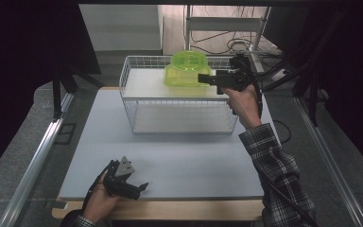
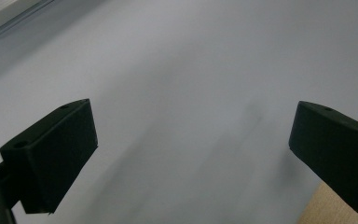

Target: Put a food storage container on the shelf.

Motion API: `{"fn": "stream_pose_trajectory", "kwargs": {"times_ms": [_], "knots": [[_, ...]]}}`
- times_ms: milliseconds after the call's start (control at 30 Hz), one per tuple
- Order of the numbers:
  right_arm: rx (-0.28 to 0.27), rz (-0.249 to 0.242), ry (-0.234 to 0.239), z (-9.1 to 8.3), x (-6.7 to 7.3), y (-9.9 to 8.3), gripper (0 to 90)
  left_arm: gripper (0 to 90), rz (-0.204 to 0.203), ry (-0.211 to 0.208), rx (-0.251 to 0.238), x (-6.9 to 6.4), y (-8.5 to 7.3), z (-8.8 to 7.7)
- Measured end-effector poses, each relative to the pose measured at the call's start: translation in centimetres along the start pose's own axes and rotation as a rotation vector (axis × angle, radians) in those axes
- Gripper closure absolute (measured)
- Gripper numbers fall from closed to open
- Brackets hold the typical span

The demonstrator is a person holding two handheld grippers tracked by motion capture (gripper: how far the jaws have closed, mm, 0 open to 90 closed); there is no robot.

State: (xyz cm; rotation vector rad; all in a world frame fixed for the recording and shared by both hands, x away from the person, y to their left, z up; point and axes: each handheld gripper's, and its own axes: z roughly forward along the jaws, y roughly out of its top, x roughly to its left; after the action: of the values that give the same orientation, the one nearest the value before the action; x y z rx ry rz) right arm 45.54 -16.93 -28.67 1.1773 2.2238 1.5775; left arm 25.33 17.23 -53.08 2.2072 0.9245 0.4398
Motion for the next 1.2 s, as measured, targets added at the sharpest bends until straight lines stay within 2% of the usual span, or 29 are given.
{"fn": "stream_pose_trajectory", "kwargs": {"times_ms": [267,667,1067,1200], "knots": [[0.004,-0.059,-0.010,-0.4,0.5,-1.2,5.6,0.7,-0.001,0.000,0.001,0.0,0.0,0.0],[0.014,-0.110,-0.021,-1.1,1.2,-2.9,4.2,0.7,-0.003,0.001,-0.002,0.0,0.0,0.1],[0.042,-0.146,-0.001,-1.4,1.6,-5.0,3.9,0.8,-0.005,-0.001,-0.001,0.0,0.0,0.1],[0.051,-0.159,-0.008,-1.4,1.6,-5.8,3.1,0.8,-0.003,0.000,0.000,0.0,0.0,0.1]]}}
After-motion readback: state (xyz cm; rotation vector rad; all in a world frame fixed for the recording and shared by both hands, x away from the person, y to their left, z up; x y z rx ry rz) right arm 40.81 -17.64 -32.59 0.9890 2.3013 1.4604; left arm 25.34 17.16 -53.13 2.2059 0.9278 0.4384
